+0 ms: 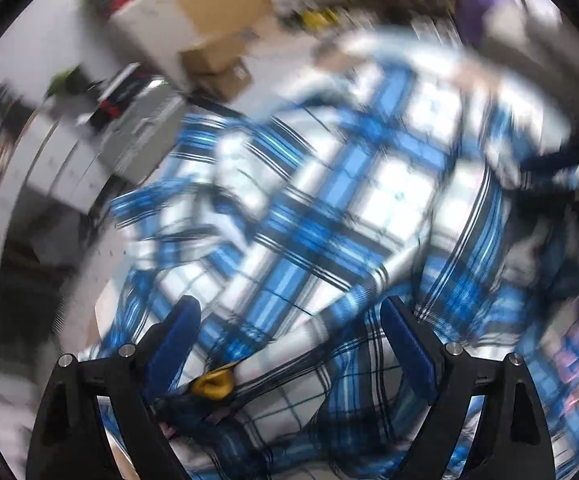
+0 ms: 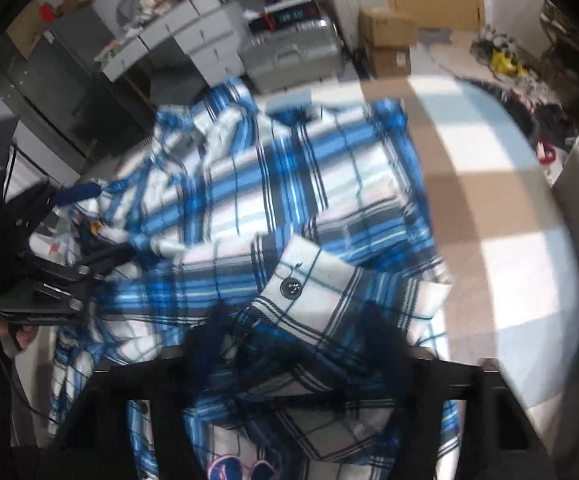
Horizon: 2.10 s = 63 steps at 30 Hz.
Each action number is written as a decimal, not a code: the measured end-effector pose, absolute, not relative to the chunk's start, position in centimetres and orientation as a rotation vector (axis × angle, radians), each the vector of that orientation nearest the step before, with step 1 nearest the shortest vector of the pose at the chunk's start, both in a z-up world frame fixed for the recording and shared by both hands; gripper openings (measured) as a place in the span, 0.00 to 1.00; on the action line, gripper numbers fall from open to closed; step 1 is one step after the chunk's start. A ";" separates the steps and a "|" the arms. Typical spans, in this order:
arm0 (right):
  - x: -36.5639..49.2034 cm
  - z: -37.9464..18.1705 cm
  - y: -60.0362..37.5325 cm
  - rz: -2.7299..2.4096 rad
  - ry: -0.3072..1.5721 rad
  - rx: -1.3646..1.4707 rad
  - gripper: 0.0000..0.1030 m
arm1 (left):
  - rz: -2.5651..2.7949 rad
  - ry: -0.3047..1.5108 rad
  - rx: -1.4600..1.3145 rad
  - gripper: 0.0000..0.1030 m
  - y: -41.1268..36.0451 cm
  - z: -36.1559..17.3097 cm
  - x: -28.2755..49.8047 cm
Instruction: Fold large clothes
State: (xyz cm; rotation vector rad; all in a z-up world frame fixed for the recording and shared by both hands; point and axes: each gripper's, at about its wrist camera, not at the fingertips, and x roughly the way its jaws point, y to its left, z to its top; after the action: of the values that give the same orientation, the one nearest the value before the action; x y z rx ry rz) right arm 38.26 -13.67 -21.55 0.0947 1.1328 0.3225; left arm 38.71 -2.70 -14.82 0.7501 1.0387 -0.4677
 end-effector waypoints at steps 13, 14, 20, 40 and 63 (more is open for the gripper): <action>33.6 -18.6 -17.0 0.383 0.934 0.175 0.04 | -0.376 1.022 0.734 0.00 -0.4 -13.4 39.4; 33.3 -18.3 -17.3 0.373 0.917 0.189 0.04 | -0.336 0.994 0.712 0.00 0.2 -12.6 39.8; 33.6 -21.6 -19.7 0.214 1.008 0.212 0.04 | -0.135 1.070 0.479 0.11 4.8 -12.4 42.7; 44.3 -19.5 -12.9 0.330 1.067 0.215 0.75 | -0.227 1.066 0.378 0.94 7.8 -12.5 32.8; 31.9 -18.7 -17.4 0.215 0.983 0.004 0.33 | -0.312 1.116 0.193 0.94 11.6 -11.5 30.5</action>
State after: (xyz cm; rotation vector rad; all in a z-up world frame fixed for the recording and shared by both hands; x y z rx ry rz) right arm 31.89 -17.42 -18.72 0.0041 0.9835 0.2147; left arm 30.48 11.58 -11.52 0.1933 1.1164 -0.3118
